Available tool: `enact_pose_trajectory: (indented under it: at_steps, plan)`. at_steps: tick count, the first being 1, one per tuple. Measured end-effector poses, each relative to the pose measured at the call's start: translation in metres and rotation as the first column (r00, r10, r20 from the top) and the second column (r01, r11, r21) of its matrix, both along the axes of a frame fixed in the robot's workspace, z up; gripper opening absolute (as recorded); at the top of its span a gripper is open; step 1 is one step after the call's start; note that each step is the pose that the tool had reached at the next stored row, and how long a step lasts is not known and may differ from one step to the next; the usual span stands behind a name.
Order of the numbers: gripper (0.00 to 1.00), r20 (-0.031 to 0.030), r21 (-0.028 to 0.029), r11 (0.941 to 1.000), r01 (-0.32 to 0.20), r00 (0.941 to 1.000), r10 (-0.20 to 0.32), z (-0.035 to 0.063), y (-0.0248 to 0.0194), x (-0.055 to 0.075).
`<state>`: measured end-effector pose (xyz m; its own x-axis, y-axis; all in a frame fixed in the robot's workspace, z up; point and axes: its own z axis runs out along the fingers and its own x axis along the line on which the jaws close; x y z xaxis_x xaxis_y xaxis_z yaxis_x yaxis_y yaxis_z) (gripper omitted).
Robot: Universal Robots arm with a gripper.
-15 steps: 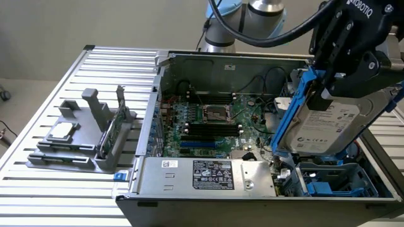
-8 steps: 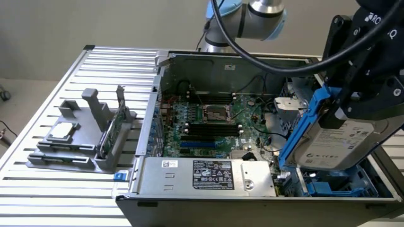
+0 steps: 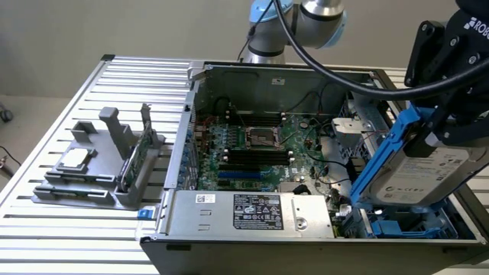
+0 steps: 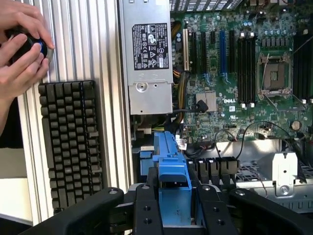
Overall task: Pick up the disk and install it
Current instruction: 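Pick up the disk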
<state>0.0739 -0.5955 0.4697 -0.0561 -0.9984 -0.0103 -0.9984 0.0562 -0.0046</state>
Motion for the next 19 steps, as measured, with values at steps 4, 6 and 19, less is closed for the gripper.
enact_pose_trajectory:
  at_steps: [4,6,19]
  plan:
    - [0.33,0.0000,0.0001,0.9997,-0.023,0.9997,0.023,-0.0017,0.0000,0.005]
    - [0.33,0.0000,0.0000,0.9995,-0.032,0.9995,0.032,-0.0027,0.0000,0.009]
    - [0.33,0.0003,0.0055,0.9978,-0.065,0.9979,0.065,-0.0137,0.0000,0.030]
